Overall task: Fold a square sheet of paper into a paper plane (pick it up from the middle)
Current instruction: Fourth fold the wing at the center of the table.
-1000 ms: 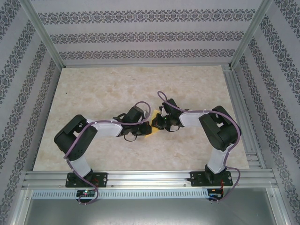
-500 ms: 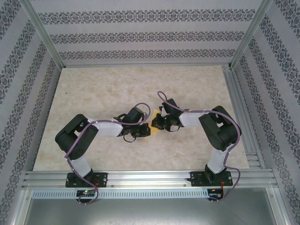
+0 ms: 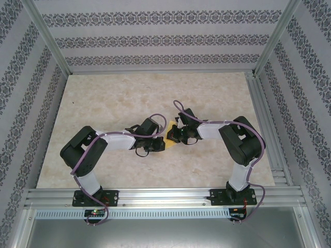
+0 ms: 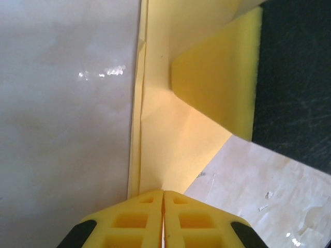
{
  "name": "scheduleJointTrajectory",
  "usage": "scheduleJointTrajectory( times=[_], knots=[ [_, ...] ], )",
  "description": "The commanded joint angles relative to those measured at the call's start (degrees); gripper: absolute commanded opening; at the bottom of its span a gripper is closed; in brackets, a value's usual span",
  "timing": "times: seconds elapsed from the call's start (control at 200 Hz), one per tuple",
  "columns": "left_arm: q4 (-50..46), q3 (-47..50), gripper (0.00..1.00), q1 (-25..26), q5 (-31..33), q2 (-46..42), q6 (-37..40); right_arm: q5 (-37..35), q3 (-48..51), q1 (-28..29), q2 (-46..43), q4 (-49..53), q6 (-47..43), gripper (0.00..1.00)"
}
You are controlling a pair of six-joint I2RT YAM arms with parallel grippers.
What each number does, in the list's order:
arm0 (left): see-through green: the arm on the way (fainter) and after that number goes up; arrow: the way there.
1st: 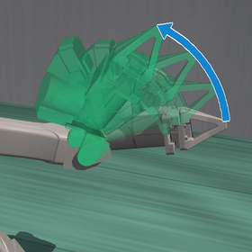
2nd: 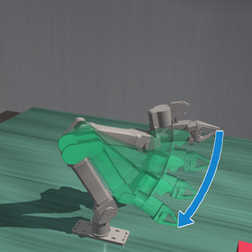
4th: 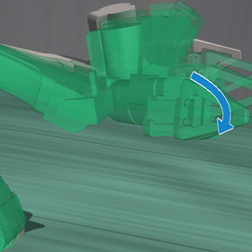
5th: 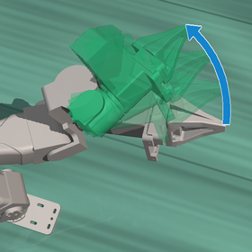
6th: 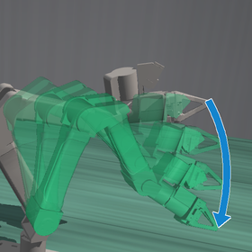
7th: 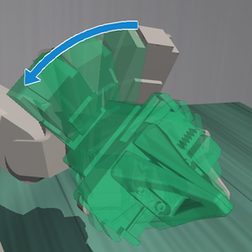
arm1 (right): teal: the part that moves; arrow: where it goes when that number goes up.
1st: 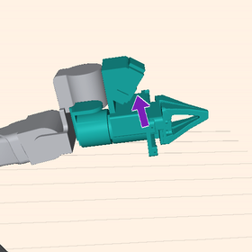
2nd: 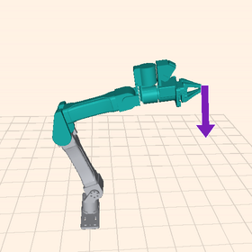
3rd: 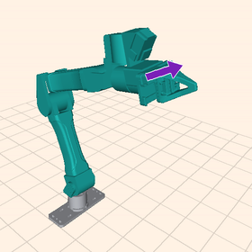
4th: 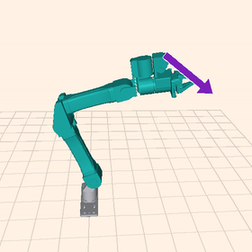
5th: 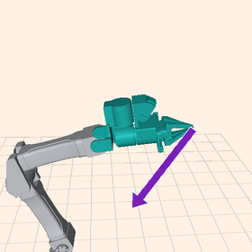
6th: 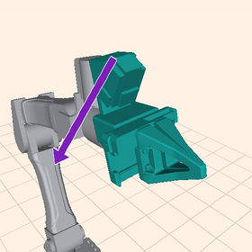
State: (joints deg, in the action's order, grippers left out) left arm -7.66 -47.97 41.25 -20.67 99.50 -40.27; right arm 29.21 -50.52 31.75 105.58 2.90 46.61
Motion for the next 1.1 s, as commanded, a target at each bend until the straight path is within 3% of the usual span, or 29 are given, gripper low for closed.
scheduleJointTrajectory(
  times=[0.0,0.37,0.564,0.754,1.094],
  knots=[
    [-10.17,1.03,0.1,-0.56,-0.57,-1.06,2.9,-6.01,0.7,-0.9,3.27,3.4,0.41,0.03],
    [-11.05,1.16,0.1,-0.64,-0.2,-4.1,3.48,-5.99,1.01,-0.99,3.15,3.28,0.59,0.03],
    [1.64,2.14,0.12,-0.65,2.99,-10.02,-3.19,-5.68,0.82,-0.99,3.27,2.69,0.82,0.03],
    [9.02,1.59,0.12,-0.65,1.29,-4.9,-6.78,-5.27,0.75,-0.99,3.4,2.08,1.08,0.03],
    [9.58,1.35,0.06,-0.65,4.08,0.19,-7.04,-4.21,0.87,-1.12,2.99,0.9,1.31,0.03]
  ],
)
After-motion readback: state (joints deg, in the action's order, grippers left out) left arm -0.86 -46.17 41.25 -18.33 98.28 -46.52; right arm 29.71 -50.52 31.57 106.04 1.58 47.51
